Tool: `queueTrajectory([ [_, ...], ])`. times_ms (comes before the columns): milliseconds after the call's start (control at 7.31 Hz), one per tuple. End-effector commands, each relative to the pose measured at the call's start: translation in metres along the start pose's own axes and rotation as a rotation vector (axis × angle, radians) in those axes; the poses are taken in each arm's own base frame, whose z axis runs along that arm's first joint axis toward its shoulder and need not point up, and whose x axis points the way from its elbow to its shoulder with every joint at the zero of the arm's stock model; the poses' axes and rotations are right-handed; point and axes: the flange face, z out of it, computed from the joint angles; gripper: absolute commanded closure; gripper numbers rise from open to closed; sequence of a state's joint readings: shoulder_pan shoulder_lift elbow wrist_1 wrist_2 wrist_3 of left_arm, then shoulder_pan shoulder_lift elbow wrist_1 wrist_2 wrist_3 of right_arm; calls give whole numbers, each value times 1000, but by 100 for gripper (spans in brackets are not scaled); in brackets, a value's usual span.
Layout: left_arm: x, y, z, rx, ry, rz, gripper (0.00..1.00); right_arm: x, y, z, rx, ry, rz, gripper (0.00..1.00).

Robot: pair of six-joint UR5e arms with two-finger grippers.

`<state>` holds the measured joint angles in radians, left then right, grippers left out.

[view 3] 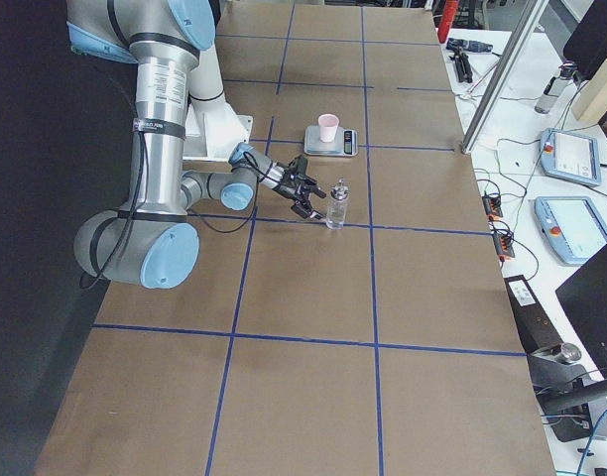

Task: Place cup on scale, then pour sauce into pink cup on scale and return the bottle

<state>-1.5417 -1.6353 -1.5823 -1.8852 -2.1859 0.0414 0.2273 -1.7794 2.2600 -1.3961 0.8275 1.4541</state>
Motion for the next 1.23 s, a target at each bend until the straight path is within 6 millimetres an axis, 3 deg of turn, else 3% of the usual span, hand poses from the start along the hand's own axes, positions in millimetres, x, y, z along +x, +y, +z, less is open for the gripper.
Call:
queueTrajectory([
  [0, 0, 0, 0, -1, 0, -1, 0, 7, -54, -56, -93, 36, -36, 0],
  [137, 0, 1, 1, -2, 0, -1, 0, 12, -87, -62, -137, 15, -60, 0],
  [274, -1, 2, 1, -3, 0, -2, 0, 29, -113, -60, -201, 11, -78, 0],
  [547, 1, 0, -1, 2, 0, 1, 0, 62, -172, -43, -311, -50, -196, 0],
  [821, 1, -2, -1, 2, 1, 1, 0, 134, -231, 5, -444, -114, -264, 0],
  [958, 1, -2, -1, 2, 1, 1, 0, 184, -252, 39, -526, -180, -286, 0],
  [1095, 1, -2, -1, 2, 1, 1, 0, 234, -258, 67, -589, -243, -326, 0],
])
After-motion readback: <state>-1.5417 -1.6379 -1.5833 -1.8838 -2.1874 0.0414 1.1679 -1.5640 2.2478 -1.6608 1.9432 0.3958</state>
